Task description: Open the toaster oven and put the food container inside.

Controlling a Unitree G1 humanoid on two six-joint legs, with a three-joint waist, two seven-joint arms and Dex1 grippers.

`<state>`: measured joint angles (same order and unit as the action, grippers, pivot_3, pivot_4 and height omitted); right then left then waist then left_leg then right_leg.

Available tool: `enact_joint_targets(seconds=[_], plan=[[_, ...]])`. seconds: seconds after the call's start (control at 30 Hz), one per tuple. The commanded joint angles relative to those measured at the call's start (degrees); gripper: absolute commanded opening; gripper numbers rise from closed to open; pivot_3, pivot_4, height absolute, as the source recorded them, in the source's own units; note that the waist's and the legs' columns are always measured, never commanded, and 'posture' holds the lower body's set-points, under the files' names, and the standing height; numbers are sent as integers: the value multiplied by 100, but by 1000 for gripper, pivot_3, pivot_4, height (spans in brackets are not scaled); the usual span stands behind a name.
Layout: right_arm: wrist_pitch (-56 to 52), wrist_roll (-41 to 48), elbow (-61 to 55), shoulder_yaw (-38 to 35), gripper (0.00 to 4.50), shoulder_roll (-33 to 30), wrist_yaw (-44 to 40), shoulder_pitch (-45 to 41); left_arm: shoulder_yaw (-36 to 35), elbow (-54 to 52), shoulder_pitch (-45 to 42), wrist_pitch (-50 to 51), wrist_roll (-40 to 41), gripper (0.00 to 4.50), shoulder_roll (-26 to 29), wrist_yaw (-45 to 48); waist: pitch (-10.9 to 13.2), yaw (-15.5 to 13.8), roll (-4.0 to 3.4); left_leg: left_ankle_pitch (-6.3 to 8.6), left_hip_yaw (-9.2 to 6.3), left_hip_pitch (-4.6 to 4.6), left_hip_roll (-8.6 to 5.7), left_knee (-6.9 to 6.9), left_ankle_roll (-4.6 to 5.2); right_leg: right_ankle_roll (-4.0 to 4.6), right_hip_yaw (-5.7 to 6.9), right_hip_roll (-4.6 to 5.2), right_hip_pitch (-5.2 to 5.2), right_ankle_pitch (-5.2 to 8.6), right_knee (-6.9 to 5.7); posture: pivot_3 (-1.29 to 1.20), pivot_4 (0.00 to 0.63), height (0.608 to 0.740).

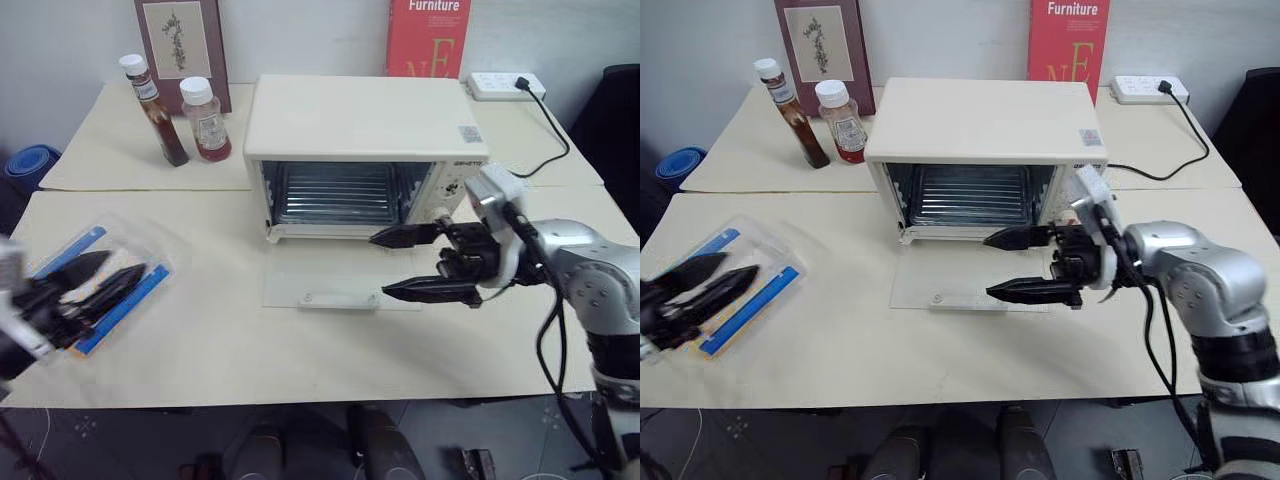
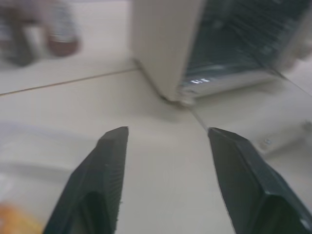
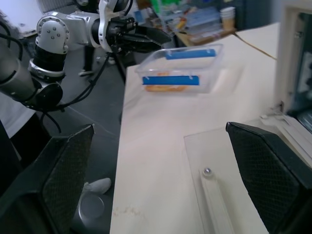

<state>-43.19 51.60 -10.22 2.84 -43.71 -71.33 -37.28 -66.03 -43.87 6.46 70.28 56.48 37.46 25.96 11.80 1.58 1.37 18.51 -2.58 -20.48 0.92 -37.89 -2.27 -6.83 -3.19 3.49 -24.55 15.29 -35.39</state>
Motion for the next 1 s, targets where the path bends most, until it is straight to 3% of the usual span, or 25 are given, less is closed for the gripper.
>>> enact_joint_targets(seconds=[0.03, 0.07, 0.23, 0.53, 0.83, 0.93, 1.0], plan=[[529, -486, 398, 213, 4500, 288, -382, -400, -1115, -137, 138, 307, 516, 4150, -234, -1205, 0, -2, 0, 0, 0, 0, -2, 0, -1, 0, 0, 3, 1, 0, 0, 0, 150, 740], [594, -592, 509, 270, 4500, 365, -455, -481, -1312, -79, 100, 406, 620, 4435, -338, -1664, 0, 0, 0, 2, 0, 2, -1, -1, -3, 0, 0, 2, 1, 0, 1, 0, 150, 740], [596, -748, 655, 340, 4500, 557, -702, -637, -1571, 331, -255, 1287, 128, 4476, -577, -3390, 0, -11, 0, 6, -5, 2, -2, -2, -15, 1, 3, 1, 1, 0, -2, 0, 150, 740], [309, -598, 276, 48, 4500, 603, -433, -369, -998, 1092, -1757, 2216, -789, 4476, -683, -4619, -5, -1, 8, 8, -4, 5, -5, -3, -45, 1, 3, 0, 2, 0, -12, 0, 150, 740], [83, -477, -221, -297, 4500, 542, -18, 41, -337, 1898, -2176, 2222, -964, 4476, -1006, -5146, -5, 0, 14, 12, 0, 4, -2, -2, -65, 1, 0, 0, -4, 0, -9, 0, 150, 740], [17, -436, -336, -378, 4500, 524, 103, 69, -227, 2003, -2450, 2222, -1044, 3888, -990, -5147, -5, -10, 14, 8, -3, 7, -4, -2, -72, 1, 1, 0, -1, 0, -13, 0, 150, 740], [-46, -371, -411, -444, 4500, 500, 186, 92, -177, 2081, -2542, 2222, -1061, 3259, -938, -5138, -6, -10, 15, 6, -6, 8, -5, -2, -75, 0, 3, 0, 1, -1, -14, 0, 150, 740]])
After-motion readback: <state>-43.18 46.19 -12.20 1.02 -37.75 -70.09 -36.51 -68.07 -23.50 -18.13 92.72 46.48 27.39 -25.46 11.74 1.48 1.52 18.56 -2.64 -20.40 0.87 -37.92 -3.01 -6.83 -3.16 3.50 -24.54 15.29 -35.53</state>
